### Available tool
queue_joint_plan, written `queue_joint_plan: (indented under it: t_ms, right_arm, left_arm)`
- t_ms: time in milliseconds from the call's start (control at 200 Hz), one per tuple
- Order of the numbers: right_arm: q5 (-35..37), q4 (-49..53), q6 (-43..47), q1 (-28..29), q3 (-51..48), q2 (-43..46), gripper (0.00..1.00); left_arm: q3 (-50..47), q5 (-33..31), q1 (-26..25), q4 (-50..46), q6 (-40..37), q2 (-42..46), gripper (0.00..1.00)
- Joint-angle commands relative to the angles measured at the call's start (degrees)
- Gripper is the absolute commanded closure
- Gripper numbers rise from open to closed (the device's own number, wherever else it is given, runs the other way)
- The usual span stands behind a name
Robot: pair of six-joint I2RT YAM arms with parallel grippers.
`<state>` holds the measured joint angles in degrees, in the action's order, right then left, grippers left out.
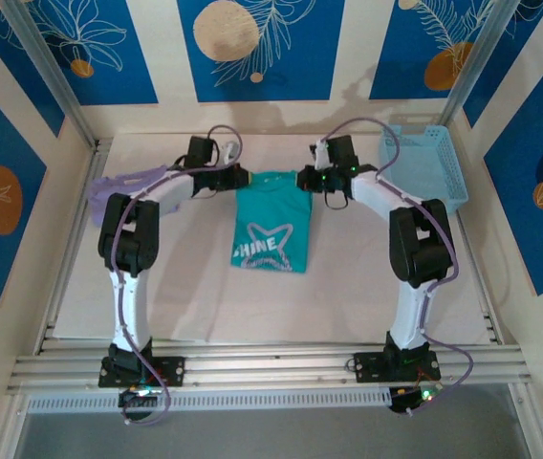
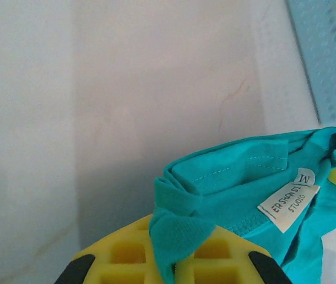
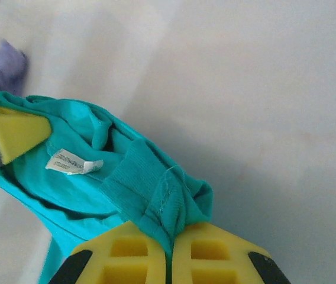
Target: Fold the inside-out t-shirt
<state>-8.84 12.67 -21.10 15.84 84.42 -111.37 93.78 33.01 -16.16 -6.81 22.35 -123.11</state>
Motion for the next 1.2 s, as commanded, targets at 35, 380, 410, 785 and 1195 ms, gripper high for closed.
queue_joint_plan:
  t_ms: [35, 380, 410, 785, 1195]
  right_arm:
    - [-0.10, 1.78, 5.54, -1.84, 11.60, 1.05, 1.00]
    - [-3.77, -2.46, 9.95, -0.53, 2.85, 11.03, 1.00]
    - [-4.47, -3.68, 9.41, -0.09, -0.14, 12.25, 1.00]
    - [-4.98, -8.21, -0.83, 7.84, -29.46, 27.46, 1.00]
    - [-0.79, 1.81, -3.24, 2.10, -20.57, 15.45, 0.99]
  left_arm:
    - [13.78, -1.96, 0.69, -3.24, 0.66, -0.76, 1.00]
    - [2.24, -0.09, -0.67, 5.52, 1.60, 8.86, 1.00]
    - [-1.99, -0.05, -1.01, 8.06, 2.17, 10.21, 1.00]
    - [-37.58, 3.76, -4.89, 24.29, 7.50, 26.83, 1.00]
    - [-23.96, -1.71, -4.70, 9.55, 0.42, 16.62, 1.00]
